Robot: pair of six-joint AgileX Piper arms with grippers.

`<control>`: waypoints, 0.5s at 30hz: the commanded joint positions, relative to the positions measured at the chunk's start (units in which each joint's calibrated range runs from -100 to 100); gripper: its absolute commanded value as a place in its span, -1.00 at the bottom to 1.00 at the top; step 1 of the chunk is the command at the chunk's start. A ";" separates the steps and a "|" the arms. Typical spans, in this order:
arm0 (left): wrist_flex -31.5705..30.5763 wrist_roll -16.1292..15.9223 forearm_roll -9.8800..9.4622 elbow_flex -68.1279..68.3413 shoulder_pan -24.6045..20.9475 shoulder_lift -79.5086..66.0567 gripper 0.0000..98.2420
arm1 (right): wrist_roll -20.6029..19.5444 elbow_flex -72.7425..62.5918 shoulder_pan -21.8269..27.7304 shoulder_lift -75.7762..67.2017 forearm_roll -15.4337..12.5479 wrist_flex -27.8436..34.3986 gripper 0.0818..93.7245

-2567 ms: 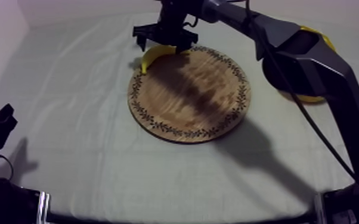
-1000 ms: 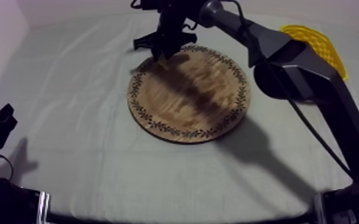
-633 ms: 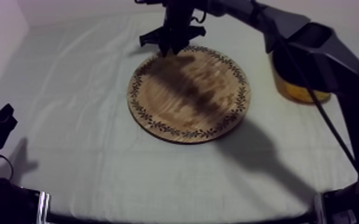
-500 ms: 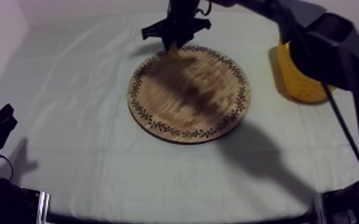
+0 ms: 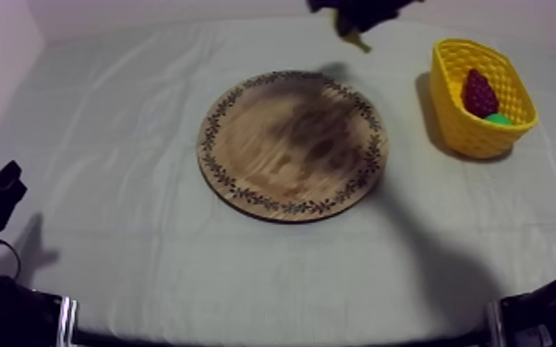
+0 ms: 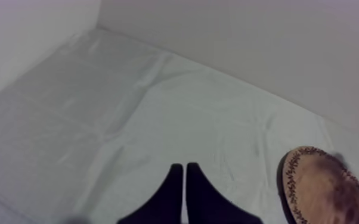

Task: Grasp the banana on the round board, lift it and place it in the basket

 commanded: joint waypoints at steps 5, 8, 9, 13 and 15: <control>0.03 -0.01 -0.02 0.00 -0.02 0.00 -1.00 | 5.48 17.78 7.31 -15.00 -1.08 -1.37 -0.60; 0.03 -0.01 -0.02 0.00 -0.02 0.00 -1.00 | 7.77 22.32 10.51 -18.23 -1.28 -1.83 -0.60; 0.03 -0.01 -0.02 0.00 -0.02 0.00 -1.00 | 8.41 23.77 11.44 -19.10 -1.25 -2.09 -0.60; 0.03 -0.01 -0.02 0.00 -0.02 0.00 -1.00 | 10.52 28.76 15.03 -21.36 -1.15 -3.70 -0.58; 0.03 -0.01 -0.02 0.00 -0.02 0.00 -1.00 | 11.63 30.56 16.84 -21.78 -1.31 -4.71 -0.58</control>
